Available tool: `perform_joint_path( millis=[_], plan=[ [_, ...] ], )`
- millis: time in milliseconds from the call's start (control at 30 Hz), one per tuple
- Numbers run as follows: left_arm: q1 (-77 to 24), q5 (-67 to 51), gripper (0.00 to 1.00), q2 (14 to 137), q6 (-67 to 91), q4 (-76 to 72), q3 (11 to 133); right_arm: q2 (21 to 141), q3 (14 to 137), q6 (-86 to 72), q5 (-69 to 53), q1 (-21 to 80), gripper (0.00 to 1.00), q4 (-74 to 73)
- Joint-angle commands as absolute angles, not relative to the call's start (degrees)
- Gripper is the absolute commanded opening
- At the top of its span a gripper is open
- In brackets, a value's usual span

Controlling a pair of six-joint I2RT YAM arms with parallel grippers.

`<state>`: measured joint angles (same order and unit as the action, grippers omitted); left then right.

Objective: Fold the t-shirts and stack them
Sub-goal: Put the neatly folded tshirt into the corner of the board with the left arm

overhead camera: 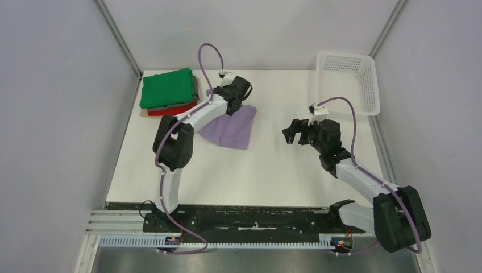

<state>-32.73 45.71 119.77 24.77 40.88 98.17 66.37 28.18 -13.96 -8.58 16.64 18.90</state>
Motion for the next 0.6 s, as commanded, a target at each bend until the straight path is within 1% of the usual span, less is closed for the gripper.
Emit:
perform_joint_path(
  millis=[0, 133, 367, 567],
  plan=[
    [-31.74, 54.87, 0.02, 121.04, 10.17, 34.81, 105.38, 65.61, 27.12, -13.11, -6.27, 16.75, 0.98, 19.29],
    [-29.44, 55.58, 0.02, 121.93, 3.44, 33.92, 111.5, 65.54, 27.16, -11.9, -7.17, 16.7, 0.98, 18.58],
    [-26.82, 55.02, 0.02, 123.2, -7.73, 33.43, 120.76, 63.8, 27.31, -10.4, -2.94, 16.7, 0.98, 15.77],
    [-25.54, 52.71, 0.02, 123.09, -11.22, 34.93, 127.17, 62.74, 27.46, -9.32, -1.72, 16.66, 0.98, 14.27]
  ],
)
